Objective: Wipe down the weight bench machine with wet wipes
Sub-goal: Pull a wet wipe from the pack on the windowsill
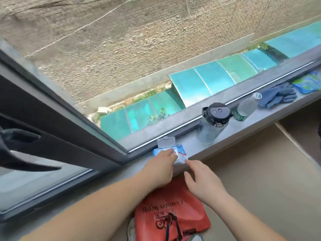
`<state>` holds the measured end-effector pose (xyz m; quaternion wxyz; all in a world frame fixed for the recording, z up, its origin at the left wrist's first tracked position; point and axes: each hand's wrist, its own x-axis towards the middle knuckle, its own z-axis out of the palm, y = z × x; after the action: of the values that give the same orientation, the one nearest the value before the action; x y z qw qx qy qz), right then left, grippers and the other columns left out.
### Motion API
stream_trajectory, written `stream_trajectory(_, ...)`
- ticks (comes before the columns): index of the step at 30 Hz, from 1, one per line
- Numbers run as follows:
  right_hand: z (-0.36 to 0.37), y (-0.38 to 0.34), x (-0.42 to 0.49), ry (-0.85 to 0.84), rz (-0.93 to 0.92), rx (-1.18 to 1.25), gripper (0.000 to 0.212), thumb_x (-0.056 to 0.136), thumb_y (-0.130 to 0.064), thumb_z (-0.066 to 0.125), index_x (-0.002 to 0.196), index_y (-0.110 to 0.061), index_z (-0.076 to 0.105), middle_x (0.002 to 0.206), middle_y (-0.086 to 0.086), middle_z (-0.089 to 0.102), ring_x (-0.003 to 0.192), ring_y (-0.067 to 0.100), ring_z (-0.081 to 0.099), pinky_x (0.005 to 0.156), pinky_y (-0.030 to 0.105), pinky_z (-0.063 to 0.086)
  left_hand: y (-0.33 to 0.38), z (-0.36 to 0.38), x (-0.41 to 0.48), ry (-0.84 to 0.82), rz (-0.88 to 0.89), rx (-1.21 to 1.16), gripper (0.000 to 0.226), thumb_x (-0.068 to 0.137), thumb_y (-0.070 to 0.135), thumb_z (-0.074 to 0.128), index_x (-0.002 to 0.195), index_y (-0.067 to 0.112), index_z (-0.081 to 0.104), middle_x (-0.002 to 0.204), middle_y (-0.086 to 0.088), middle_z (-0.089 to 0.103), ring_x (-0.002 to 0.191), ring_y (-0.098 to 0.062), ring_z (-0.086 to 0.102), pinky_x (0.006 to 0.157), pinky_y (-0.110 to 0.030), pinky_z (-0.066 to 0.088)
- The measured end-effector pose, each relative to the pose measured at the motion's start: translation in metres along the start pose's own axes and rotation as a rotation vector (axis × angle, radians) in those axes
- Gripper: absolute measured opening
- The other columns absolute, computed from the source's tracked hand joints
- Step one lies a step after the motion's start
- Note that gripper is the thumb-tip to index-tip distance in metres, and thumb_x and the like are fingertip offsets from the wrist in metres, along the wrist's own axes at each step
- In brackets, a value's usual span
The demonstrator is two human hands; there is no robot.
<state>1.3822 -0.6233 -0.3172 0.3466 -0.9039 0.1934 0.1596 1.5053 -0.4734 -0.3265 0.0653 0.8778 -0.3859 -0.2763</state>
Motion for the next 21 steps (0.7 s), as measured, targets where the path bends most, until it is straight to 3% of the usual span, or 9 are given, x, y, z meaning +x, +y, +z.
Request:
stream_trajectory(3, 0.025, 0.019, 0.039, 0.064, -0.015, 0.014, 0.049, 0.102, -0.027, 0.053, 0.151, -0.023, 0.048, 0.154, -0.009, 0.048, 0.143, 0.010, 0.041, 0.112, 0.025, 0.034, -0.028, 0.030, 0.048, 0.002, 0.183, 0.171, 0.031, 0.097, 0.024, 0.059, 0.124, 0.010, 0.063, 0.142, -0.014, 0.054, 0.139, -0.033, 0.044, 0.108, -0.049, 0.045)
stream_trajectory(5, 0.042, 0.030, 0.062, 0.068, -0.029, 0.015, 0.053, 0.103, -0.026, 0.052, 0.155, -0.025, 0.043, 0.163, -0.009, 0.037, 0.152, 0.006, 0.029, 0.119, 0.022, 0.025, -0.047, 0.044, 0.068, -0.013, 0.288, 0.294, 0.033, 0.097, 0.022, 0.043, 0.114, 0.008, 0.067, 0.127, -0.015, 0.064, 0.135, -0.036, 0.050, 0.110, -0.049, 0.044)
stream_trajectory(7, 0.055, 0.039, 0.084, 0.053, -0.083, -0.006, 0.057, 0.104, -0.024, 0.050, 0.159, -0.025, 0.036, 0.169, -0.011, 0.025, 0.156, 0.004, 0.016, 0.121, 0.017, 0.015, -0.065, 0.052, 0.075, 0.016, 0.347, 0.387, 0.034, 0.089, 0.021, 0.039, 0.098, 0.011, 0.070, 0.103, -0.011, 0.071, 0.110, -0.036, 0.065, 0.091, -0.044, 0.055)
stream_trajectory(9, 0.065, 0.045, 0.100, 0.011, -0.124, -0.027, 0.058, 0.105, -0.024, 0.048, 0.161, -0.025, 0.030, 0.170, -0.014, 0.017, 0.157, 0.003, 0.008, 0.119, 0.014, 0.010, -0.076, 0.053, 0.071, 0.048, 0.376, 0.468, 0.003, 0.076, 0.018, 0.067, 0.078, 0.016, 0.066, 0.076, -0.004, 0.065, 0.076, -0.030, 0.066, 0.063, -0.033, 0.050)
stream_trajectory(10, 0.070, 0.047, 0.106, -0.012, -0.142, -0.040, 0.059, 0.106, -0.025, 0.047, 0.162, -0.027, 0.028, 0.169, -0.016, 0.015, 0.158, 0.003, 0.006, 0.121, 0.016, 0.011, -0.081, 0.056, 0.070, 0.053, 0.385, 0.491, 0.015, 0.069, 0.019, 0.078, 0.074, 0.019, 0.064, 0.069, 0.000, 0.060, 0.068, -0.026, 0.063, 0.056, -0.030, 0.044)
stream_trajectory(14, 0.082, 0.051, 0.123, -0.105, -0.107, -0.055, 0.061, 0.105, -0.040, 0.046, 0.162, -0.039, 0.023, 0.171, -0.017, 0.013, 0.157, 0.003, 0.014, 0.123, 0.035, 0.029, -0.090, 0.062, 0.072, 0.069, 0.248, 0.504, 0.030, 0.061, 0.026, 0.088, 0.070, 0.027, 0.059, 0.064, 0.007, 0.058, 0.066, -0.019, 0.058, 0.059, -0.029, 0.033)
stream_trajectory(18, 0.087, 0.045, 0.136, -0.081, -0.011, -0.081, 0.055, 0.104, -0.053, 0.044, 0.157, -0.046, 0.032, 0.163, -0.023, 0.028, 0.146, 0.009, 0.040, 0.110, 0.035, 0.043, -0.077, 0.065, 0.084, 0.106, 0.068, 0.433, 0.023, 0.089, 0.024, 0.065, 0.086, 0.031, 0.044, 0.087, 0.004, 0.069, 0.096, -0.023, 0.056, 0.072, -0.035, 0.021)
stream_trajectory(21, 0.093, 0.041, 0.141, -0.086, 0.036, -0.132, 0.052, 0.102, -0.056, 0.046, 0.153, -0.051, 0.034, 0.145, -0.012, 0.045, 0.127, 0.022, 0.055, 0.096, 0.036, 0.049, -0.075, 0.062, 0.090, 0.144, 0.097, 0.391, 0.005, 0.087, 0.021, 0.064, 0.090, 0.024, 0.062, 0.088, 0.000, 0.063, 0.095, -0.026, 0.056, 0.071, -0.034, 0.025)
